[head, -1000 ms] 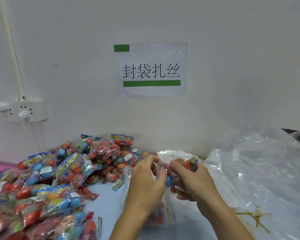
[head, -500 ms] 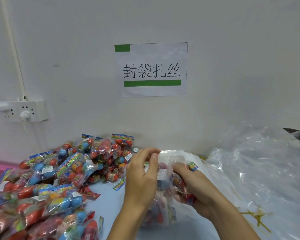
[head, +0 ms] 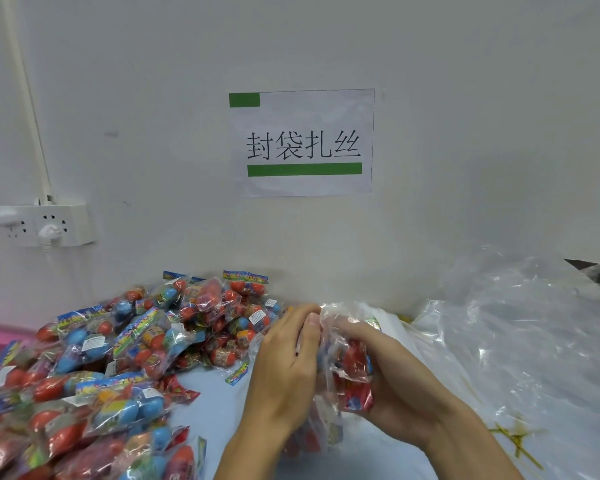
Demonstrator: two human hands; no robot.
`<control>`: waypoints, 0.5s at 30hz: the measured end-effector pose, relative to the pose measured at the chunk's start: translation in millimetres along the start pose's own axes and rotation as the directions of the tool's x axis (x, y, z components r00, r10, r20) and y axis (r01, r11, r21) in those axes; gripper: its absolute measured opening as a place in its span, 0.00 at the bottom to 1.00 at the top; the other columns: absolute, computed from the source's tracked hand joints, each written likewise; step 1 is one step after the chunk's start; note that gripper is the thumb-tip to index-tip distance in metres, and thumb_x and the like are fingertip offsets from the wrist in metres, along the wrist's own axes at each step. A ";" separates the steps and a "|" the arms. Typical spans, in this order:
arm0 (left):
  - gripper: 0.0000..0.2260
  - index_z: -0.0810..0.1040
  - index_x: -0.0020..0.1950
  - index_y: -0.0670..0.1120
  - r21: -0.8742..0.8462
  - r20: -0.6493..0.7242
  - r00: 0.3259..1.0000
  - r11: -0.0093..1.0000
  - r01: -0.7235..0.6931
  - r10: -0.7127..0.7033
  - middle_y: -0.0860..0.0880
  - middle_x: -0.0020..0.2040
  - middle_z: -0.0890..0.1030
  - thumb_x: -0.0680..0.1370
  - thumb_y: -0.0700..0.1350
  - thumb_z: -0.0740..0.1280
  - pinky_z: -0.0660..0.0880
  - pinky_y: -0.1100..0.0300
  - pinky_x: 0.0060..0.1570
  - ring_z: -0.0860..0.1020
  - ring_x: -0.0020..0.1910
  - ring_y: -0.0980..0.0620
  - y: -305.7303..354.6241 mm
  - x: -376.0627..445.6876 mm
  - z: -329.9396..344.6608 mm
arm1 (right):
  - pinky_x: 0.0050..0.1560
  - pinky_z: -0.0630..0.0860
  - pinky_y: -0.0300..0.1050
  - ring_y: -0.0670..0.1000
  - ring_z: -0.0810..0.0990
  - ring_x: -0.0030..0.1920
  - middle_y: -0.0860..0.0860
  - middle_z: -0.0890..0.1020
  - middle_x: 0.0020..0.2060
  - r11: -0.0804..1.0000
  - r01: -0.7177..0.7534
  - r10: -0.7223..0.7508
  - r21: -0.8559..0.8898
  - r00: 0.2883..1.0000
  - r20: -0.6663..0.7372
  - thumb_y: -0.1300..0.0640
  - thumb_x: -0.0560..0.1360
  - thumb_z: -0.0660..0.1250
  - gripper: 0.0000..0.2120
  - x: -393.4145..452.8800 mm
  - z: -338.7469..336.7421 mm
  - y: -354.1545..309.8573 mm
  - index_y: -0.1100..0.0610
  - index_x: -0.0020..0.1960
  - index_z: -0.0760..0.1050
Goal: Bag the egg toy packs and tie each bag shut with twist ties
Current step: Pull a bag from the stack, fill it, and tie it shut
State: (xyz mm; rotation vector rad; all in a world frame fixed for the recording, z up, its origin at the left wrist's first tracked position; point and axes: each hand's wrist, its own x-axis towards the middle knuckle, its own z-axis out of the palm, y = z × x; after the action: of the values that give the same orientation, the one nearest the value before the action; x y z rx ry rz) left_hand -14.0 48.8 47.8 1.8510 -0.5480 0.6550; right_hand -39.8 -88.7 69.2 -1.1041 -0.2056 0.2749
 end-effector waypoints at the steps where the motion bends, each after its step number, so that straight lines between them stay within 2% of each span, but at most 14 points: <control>1: 0.16 0.79 0.52 0.53 0.000 -0.002 1.000 1.000 -0.006 0.006 0.55 0.47 0.82 0.82 0.56 0.53 0.75 0.49 0.52 0.80 0.51 0.53 -0.2 0.0 -1.2 | 0.42 0.80 0.48 0.53 0.83 0.42 0.55 0.83 0.46 1.000 -0.002 0.002 0.007 1.000 0.023 0.53 0.77 0.68 0.09 -1.1 -0.5 -1.1 0.53 0.52 0.85; 4: 0.15 0.79 0.53 0.53 -0.005 0.017 1.000 1.000 -0.023 0.023 0.54 0.48 0.82 0.81 0.57 0.55 0.75 0.48 0.52 0.80 0.51 0.53 -0.5 -0.5 -2.8 | 0.38 0.81 0.47 0.53 0.84 0.41 0.55 0.84 0.45 1.000 -0.020 0.020 -0.011 0.999 0.028 0.55 0.77 0.68 0.10 -1.3 -0.7 0.6 0.55 0.53 0.85; 6: 0.14 0.79 0.54 0.54 -0.004 0.033 0.999 0.999 -0.034 0.034 0.55 0.49 0.82 0.80 0.58 0.57 0.76 0.48 0.52 0.80 0.52 0.54 0.0 -1.1 -3.4 | 0.39 0.81 0.47 0.54 0.85 0.43 0.56 0.84 0.48 0.999 -0.026 0.027 -0.039 0.999 0.024 0.55 0.78 0.66 0.12 -0.2 -0.9 3.1 0.57 0.58 0.84; 8: 0.14 0.80 0.55 0.54 0.026 0.032 0.998 0.999 -0.047 0.046 0.56 0.50 0.82 0.78 0.57 0.58 0.76 0.49 0.52 0.80 0.53 0.55 0.1 -0.6 -4.6 | 0.39 0.81 0.48 0.54 0.85 0.43 0.57 0.84 0.48 0.997 -0.038 0.040 -0.060 0.999 0.033 0.55 0.79 0.66 0.12 0.1 0.1 3.9 0.58 0.58 0.83; 10: 0.13 0.81 0.56 0.53 0.095 0.034 0.997 0.992 -0.077 0.074 0.58 0.52 0.82 0.79 0.54 0.59 0.75 0.51 0.55 0.79 0.55 0.58 -0.3 1.2 -5.2 | 0.37 0.80 0.47 0.53 0.84 0.40 0.56 0.83 0.44 0.994 -0.067 0.071 -0.085 0.996 0.045 0.55 0.78 0.68 0.09 1.0 1.9 4.7 0.57 0.52 0.85; 12: 0.15 0.83 0.54 0.50 0.198 0.077 0.990 0.972 -0.130 0.117 0.59 0.55 0.82 0.79 0.50 0.58 0.71 0.51 0.63 0.76 0.61 0.61 0.5 2.0 -4.5 | 0.35 0.78 0.45 0.52 0.83 0.37 0.55 0.81 0.40 0.986 -0.117 0.122 -0.118 0.992 0.029 0.56 0.78 0.68 0.06 0.5 5.1 7.2 0.56 0.50 0.83; 13: 0.15 0.83 0.53 0.49 0.237 0.104 0.986 0.960 -0.149 0.127 0.57 0.55 0.82 0.79 0.49 0.57 0.69 0.52 0.66 0.75 0.62 0.61 1.4 2.1 -3.6 | 0.33 0.77 0.44 0.51 0.82 0.35 0.55 0.81 0.37 0.981 -0.144 0.148 -0.127 0.989 0.016 0.57 0.80 0.66 0.07 0.4 6.4 8.5 0.56 0.49 0.83; 15: 0.16 0.83 0.52 0.47 0.252 0.120 0.984 0.954 -0.161 0.134 0.54 0.53 0.83 0.79 0.47 0.56 0.68 0.57 0.66 0.76 0.58 0.59 4.7 1.6 -1.8 | 0.29 0.76 0.41 0.49 0.81 0.31 0.53 0.81 0.33 0.973 -0.173 0.175 -0.153 0.985 -0.005 0.57 0.82 0.62 0.16 1.1 6.9 10.4 0.53 0.41 0.84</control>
State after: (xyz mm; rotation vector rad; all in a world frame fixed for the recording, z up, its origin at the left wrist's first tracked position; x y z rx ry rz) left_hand -16.1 48.7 52.6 2.1132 -0.6996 0.7654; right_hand -42.1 -78.2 62.9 -1.2759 -0.1392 0.4261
